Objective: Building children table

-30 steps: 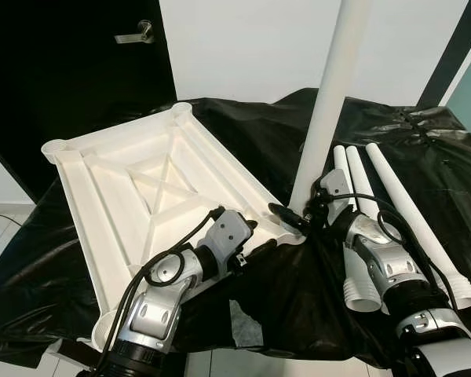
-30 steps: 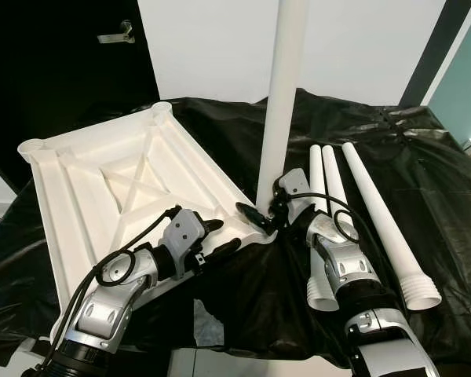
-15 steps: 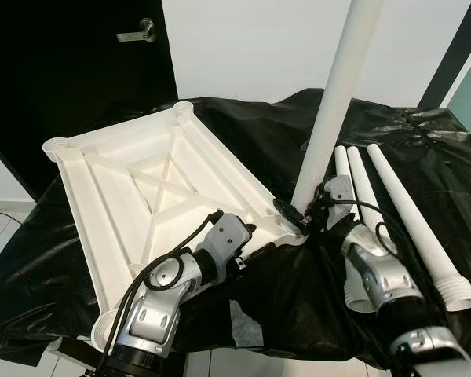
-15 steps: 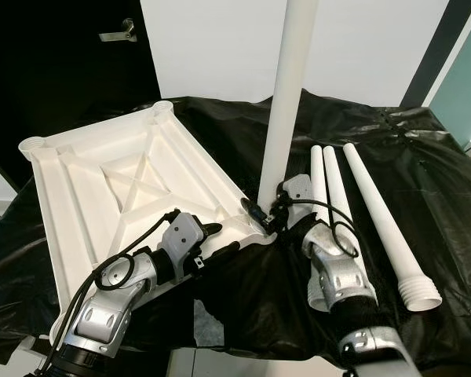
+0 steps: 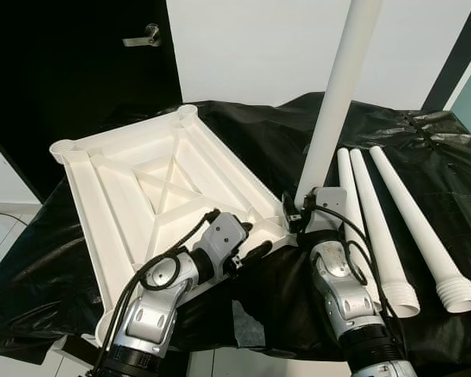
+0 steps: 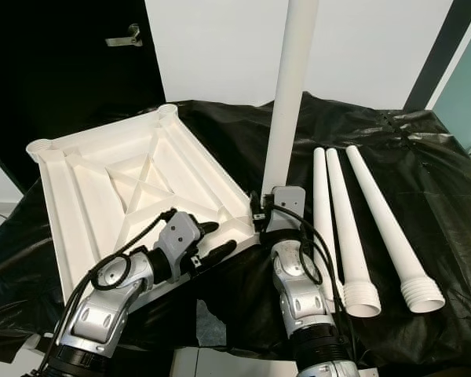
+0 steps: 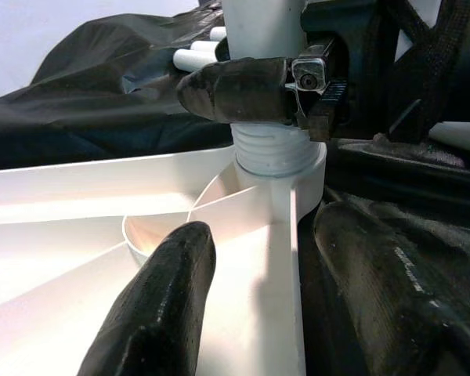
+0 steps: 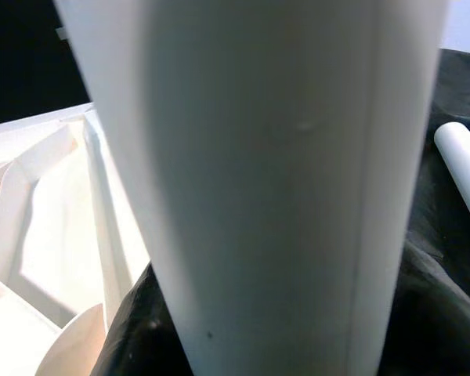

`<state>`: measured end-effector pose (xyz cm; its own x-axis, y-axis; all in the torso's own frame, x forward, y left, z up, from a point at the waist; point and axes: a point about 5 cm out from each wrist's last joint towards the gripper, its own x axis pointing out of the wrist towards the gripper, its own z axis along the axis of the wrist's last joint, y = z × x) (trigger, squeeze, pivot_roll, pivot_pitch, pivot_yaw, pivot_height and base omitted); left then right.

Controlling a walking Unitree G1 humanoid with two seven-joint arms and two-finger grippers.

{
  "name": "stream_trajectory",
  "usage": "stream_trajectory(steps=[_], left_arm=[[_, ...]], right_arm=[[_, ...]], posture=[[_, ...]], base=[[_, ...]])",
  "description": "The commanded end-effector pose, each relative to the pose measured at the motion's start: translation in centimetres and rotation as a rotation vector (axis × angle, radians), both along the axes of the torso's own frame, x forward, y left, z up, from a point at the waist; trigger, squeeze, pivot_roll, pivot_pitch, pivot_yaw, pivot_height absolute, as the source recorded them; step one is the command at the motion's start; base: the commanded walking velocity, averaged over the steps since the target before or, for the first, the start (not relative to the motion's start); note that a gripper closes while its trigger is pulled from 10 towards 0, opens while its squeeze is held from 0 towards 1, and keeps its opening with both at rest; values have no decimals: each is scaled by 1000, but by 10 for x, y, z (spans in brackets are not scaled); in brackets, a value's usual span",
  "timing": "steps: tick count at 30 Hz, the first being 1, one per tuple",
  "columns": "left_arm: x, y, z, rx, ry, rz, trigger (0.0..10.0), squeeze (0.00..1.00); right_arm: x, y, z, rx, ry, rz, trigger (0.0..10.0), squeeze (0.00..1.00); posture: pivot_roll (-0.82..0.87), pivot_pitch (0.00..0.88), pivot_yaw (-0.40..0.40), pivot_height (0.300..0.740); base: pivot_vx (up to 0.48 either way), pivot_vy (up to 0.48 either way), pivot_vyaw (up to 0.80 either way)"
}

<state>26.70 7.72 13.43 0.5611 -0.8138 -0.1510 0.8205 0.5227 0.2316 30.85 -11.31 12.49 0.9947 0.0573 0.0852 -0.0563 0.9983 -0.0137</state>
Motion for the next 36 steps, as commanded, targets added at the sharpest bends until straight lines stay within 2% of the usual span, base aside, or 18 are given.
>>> stream_trajectory(steps=[1,8,9,12,13,23,25,26,27,30,36], left_arm=[[3,3,3,0,-30,91,10000,0],[5,3,4,-1,-33,89,10000,0],[5,2,4,-1,-34,91,10000,0],[5,2,4,-1,-34,92,10000,0],[4,2,3,-1,-34,93,10000,0],[3,4,2,0,-31,99,10000,0],[3,4,2,1,-30,100,10000,0],[3,4,2,1,-31,100,10000,0],[3,4,2,1,-31,100,10000,0],[3,5,2,2,-33,102,10000,0],[4,5,2,1,-33,105,10000,0]], right_arm=[[-5,-1,-17,6,79,-10,10000,0],[-6,2,-10,9,53,6,10000,0],[-6,1,-9,11,45,11,10000,259],[-6,1,-7,9,39,9,10000,259],[-6,-2,-4,10,22,29,10000,1000],[-16,-16,0,19,-34,184,10000,1000],[-17,-17,0,17,-37,211,10000,961],[-19,-20,0,29,-34,250,10000,0],[-19,-20,0,29,-34,250,10000,0],[-23,-29,-1,13,-33,400,10000,0],[-18,-39,-1,-31,-11,480,10000,0]], posture=[[17,0,3,740],[17,0,0,740],[17,0,-2,740],[17,0,-3,740],[20,0,-8,740],[23,0,-12,740],[23,0,-12,740],[23,0,-12,740],[23,0,-12,740],[23,0,-16,740],[20,0,-13,740]], base=[[0,0,0],[0,0,0],[0,0,0],[0,0,0],[0,0,0],[0,0,0],[0,0,0],[0,0,0],[0,0,0],[0,0,0],[0,0,0]])
